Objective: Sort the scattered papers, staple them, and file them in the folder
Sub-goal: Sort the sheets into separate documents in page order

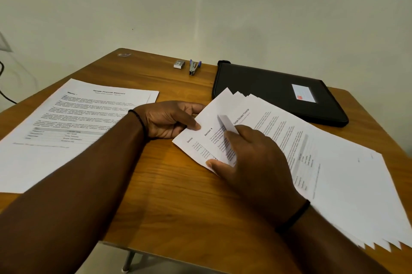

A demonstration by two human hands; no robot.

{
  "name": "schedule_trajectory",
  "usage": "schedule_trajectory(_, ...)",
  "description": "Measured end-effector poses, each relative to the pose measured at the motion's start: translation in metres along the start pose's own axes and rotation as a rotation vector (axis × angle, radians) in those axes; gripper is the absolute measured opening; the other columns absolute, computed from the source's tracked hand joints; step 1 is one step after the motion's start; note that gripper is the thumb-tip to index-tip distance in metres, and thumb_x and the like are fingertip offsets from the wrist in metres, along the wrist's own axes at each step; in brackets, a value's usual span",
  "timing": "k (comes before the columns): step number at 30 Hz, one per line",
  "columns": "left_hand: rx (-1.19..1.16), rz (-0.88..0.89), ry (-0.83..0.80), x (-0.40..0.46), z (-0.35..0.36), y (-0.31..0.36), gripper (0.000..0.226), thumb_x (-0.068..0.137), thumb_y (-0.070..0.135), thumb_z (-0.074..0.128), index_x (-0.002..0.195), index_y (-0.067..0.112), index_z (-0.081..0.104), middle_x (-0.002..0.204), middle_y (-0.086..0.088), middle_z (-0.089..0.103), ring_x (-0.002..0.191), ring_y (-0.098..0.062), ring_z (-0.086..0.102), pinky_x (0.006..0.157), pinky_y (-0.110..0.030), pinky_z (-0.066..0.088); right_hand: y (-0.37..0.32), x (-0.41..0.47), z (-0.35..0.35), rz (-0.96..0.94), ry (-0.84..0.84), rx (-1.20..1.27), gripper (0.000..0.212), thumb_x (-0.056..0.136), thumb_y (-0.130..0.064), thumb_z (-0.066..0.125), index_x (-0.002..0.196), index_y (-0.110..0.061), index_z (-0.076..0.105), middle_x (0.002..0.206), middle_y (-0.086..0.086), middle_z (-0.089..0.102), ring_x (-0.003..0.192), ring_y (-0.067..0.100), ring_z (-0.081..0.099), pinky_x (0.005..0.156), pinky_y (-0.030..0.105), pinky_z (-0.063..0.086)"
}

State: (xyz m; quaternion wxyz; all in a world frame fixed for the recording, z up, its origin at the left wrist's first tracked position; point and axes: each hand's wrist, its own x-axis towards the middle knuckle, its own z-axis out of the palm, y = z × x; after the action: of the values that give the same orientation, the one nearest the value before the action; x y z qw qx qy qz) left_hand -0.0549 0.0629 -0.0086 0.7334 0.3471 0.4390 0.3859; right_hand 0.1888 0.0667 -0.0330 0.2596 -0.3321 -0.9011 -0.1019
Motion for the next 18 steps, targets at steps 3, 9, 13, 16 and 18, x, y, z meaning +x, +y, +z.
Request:
schedule_trajectory(3,-0.010,0.001,0.016,-0.002,0.002,0.000,0.044,0.094,-0.010,0.043,0.126,0.013,0.062,0.123,-0.016,0.068,0.100,-0.030,0.072,0.068,-0.037,0.063,0.001,0.000,0.004,-0.031,0.001,0.013,0.047,0.086,-0.053,0.061,0.108,-0.013,0.070,0.106,0.006,0.071,0.085,0.022,0.067,0.072,0.035,0.057)
schedule_trajectory(9,-0.035,0.000,0.054,-0.004,0.006,0.000,0.039,0.093,-0.006,0.046,0.120,0.008,0.070,0.124,-0.019,0.067,0.099,-0.031,0.072,0.070,-0.037,0.063,0.012,0.000,-0.003,-0.085,0.230,0.038,0.026,0.095,-0.019,0.048,0.079,-0.005,0.063,0.067,0.010,0.061,0.052,0.021,0.057,0.047,0.032,0.053)
schedule_trajectory(13,-0.068,-0.001,0.041,-0.004,0.005,0.000,0.042,0.091,-0.007,0.047,0.125,0.007,0.067,0.129,-0.019,0.064,0.106,-0.032,0.070,0.076,-0.040,0.062,0.025,0.005,-0.017,0.312,0.277,0.307,0.023,0.102,-0.028,0.049,0.112,-0.011,0.061,0.091,-0.004,0.065,0.067,0.008,0.058,0.056,0.011,0.040)
schedule_trajectory(16,-0.082,0.001,0.068,-0.002,0.003,-0.001,0.042,0.093,-0.004,0.046,0.132,0.005,0.061,0.132,-0.020,0.062,0.107,-0.033,0.069,0.079,-0.041,0.062,0.021,0.005,-0.019,0.362,0.288,0.365,0.043,0.099,-0.026,0.053,0.138,-0.025,0.036,0.100,-0.014,0.051,0.063,-0.003,0.052,0.055,0.009,0.042)
schedule_trajectory(18,-0.118,-0.003,0.096,-0.002,0.003,-0.001,0.036,0.095,0.006,0.049,0.127,0.003,0.064,0.126,-0.019,0.066,0.101,-0.031,0.072,0.074,-0.038,0.063,0.013,0.005,-0.018,0.291,0.302,0.386,0.048,0.099,-0.030,0.049,0.140,-0.032,0.024,0.096,-0.014,0.051,0.057,-0.003,0.052,0.049,0.013,0.048)
